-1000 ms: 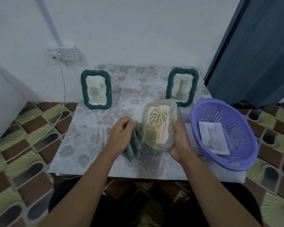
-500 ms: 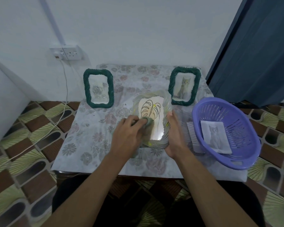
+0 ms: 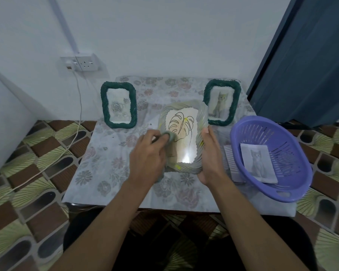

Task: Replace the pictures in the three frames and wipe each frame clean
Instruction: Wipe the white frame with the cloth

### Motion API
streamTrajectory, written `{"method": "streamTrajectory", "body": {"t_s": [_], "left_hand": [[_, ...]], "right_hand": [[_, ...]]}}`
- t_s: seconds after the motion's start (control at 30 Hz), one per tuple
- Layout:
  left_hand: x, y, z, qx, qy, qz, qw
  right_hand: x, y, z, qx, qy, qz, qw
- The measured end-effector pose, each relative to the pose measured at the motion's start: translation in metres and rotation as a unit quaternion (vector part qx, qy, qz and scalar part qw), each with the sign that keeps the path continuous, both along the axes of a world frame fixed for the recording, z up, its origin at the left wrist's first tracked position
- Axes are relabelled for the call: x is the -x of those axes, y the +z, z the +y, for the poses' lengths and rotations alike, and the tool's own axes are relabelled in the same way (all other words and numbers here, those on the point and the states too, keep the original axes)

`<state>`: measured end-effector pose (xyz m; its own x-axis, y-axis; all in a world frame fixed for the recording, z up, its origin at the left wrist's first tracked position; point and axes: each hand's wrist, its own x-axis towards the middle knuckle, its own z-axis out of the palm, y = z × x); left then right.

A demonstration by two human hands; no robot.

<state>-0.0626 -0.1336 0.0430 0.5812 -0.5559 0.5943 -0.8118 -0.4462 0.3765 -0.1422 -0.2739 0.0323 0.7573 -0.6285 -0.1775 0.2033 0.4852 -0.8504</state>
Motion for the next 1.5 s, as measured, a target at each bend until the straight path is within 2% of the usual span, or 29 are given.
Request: {"method": "streamTrajectory", "body": {"t_s": [0.1,0.3,0.37,0.5,0.57,0.8,0.87,1.07,1.13,1.3,1.4,1.5], "left_hand": [[0.002,0.006,-0.005,0.008,0.018,0.004,1.000],[0.023,-0.001,-0.004,-0.012,-0.100,-0.050,0.994],[0.019,-0.001,-0.001,-0.016,-0.075,-0.060,0.995],[0.013,0.007,0.001,-0.014,0.033,-0.028,0.999],[0.018,0.011,-0.003,-0.009,0.048,-0.014,0.999],[0.043,0.010,-0.010,-0.030,-0.076,-0.061,0.995],[0.038,0.012,-0.008,-0.037,-0.067,-0.069,0.995],[0.016,0.021,-0.004,-0.019,0.070,-0.001,0.997],[0.020,0.020,-0.006,-0.011,0.063,-0.003,0.998],[0.041,0.013,-0.008,-0.021,-0.054,-0.026,0.998],[0.034,0.015,-0.005,-0.040,-0.056,-0.053,0.996],[0.025,0.020,-0.003,-0.034,-0.018,-0.070,0.997]], "right_hand": [[-0.002,0.006,-0.003,0.029,-0.015,0.006,0.999],[0.001,0.000,-0.005,0.028,-0.028,0.006,0.999],[0.006,0.001,-0.004,0.018,-0.019,0.002,1.000],[0.006,0.003,-0.004,0.016,-0.024,-0.007,1.000],[0.006,0.007,-0.003,0.005,-0.030,-0.002,1.000],[0.005,0.002,-0.004,0.004,-0.031,-0.010,0.999],[0.006,0.000,-0.001,0.025,-0.028,0.006,0.999],[0.003,-0.001,-0.003,0.038,-0.021,0.011,0.999],[0.002,0.000,-0.004,0.030,-0.020,0.010,0.999],[0.001,-0.003,-0.001,0.003,-0.032,-0.012,0.999],[0.002,-0.007,0.003,-0.015,-0.032,-0.022,0.999],[0.001,-0.004,0.001,-0.024,-0.031,-0.016,0.999]]}}
